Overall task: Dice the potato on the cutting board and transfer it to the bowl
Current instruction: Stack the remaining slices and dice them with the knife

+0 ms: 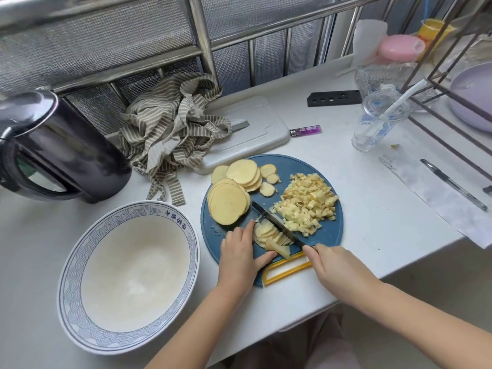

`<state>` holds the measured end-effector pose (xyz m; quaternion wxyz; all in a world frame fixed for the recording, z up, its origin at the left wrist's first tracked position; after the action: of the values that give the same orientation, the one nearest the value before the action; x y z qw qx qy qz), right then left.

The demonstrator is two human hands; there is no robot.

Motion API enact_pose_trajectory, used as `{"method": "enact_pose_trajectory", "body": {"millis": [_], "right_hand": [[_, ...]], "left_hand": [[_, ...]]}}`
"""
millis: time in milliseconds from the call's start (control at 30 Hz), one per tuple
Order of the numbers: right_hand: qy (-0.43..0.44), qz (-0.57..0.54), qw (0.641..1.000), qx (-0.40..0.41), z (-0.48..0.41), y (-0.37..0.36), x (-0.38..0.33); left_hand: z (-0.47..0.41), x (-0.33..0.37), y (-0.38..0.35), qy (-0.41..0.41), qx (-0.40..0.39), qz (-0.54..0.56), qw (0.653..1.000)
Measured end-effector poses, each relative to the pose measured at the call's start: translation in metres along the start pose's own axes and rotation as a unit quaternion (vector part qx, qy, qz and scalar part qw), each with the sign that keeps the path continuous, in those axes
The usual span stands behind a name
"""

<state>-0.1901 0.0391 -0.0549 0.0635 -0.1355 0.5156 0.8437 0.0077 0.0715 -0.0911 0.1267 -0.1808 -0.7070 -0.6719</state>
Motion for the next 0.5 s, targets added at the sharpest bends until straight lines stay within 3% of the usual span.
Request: {"method": "enact_pose_trajectory", "body": {"millis": [133,333,500], "right_hand": [[-0.009,0.004,1.000,0.014,-0.002,0.000,0.000],[-0.019,-0.013,1.000,-0.011,-0.006,0.006,0.002],[-0.005,0.054,0.997,0.046,0.006,-0.004,-0.010]], "left_hand": [[0.003,0.006,-0.005,-0.014,0.103,0.066,0.992],[-0.001,0.013,-0.012,-0.187,0.171,-0.017,0.967],[-0.003,0.015,-0.021,-0.160,0.196,-0.022,0.967]]}}
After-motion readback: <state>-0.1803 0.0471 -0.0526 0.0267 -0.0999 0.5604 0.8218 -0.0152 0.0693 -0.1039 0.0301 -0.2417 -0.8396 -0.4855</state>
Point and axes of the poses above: each hand's wrist, its own z-axis away from the middle knuckle, its own y-axis out of the back of the hand, x = y × z, the point moved 2 cm from there along -z, towards the middle knuckle, and after that the axes turned 15 degrees about -y, right-handed, at the moved point
